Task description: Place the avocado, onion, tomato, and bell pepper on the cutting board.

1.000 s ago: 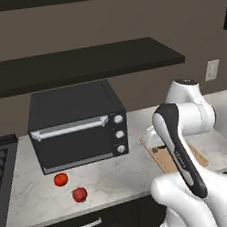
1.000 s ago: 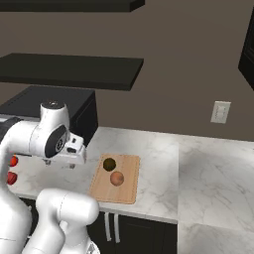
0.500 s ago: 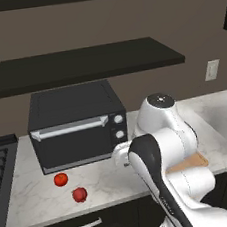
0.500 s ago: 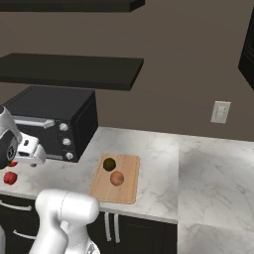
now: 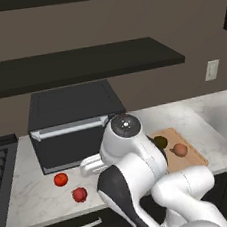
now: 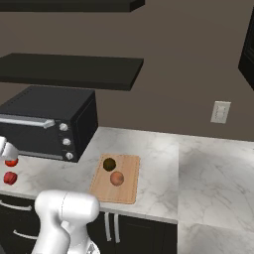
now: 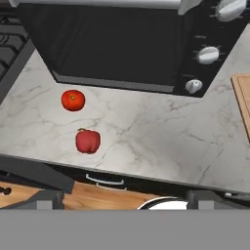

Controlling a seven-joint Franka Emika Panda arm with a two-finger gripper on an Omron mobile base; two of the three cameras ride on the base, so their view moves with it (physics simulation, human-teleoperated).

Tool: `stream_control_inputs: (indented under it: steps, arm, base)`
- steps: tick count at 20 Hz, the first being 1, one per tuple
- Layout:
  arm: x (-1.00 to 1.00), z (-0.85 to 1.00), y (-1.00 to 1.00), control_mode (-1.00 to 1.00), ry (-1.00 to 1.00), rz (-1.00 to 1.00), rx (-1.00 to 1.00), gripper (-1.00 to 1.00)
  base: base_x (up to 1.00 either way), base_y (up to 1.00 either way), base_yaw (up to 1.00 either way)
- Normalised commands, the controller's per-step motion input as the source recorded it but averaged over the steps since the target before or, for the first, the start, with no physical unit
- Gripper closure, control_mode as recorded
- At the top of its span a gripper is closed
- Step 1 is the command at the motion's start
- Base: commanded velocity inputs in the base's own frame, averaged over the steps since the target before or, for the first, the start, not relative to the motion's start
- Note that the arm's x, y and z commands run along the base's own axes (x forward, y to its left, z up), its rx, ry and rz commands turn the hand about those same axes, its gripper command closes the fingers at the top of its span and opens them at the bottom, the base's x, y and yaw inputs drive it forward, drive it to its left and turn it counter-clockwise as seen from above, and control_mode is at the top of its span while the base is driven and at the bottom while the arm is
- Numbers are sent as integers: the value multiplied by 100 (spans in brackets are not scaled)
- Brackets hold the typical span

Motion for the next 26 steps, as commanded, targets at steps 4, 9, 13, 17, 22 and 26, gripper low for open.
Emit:
stream_control_inputs:
  steps: [4, 9, 13, 17, 22, 26]
  arm:
    - [0, 5, 23, -100, 2, 0, 3, -100]
    - [0, 20, 1, -100, 21, 0, 9, -100]
    - [0, -1, 4, -100, 13, 0, 4, -100]
    - [0, -21, 12, -100, 0, 2, 0, -100]
    - [4, -17, 16, -100, -1, 3, 1, -100]
    - [23, -6, 10, -100, 0, 5, 8, -100]
  base:
    - [0, 0, 0]
    - [0, 0, 0]
    - [0, 0, 0]
    - [0, 0, 0]
    - [0, 0, 0]
    - [0, 0, 0]
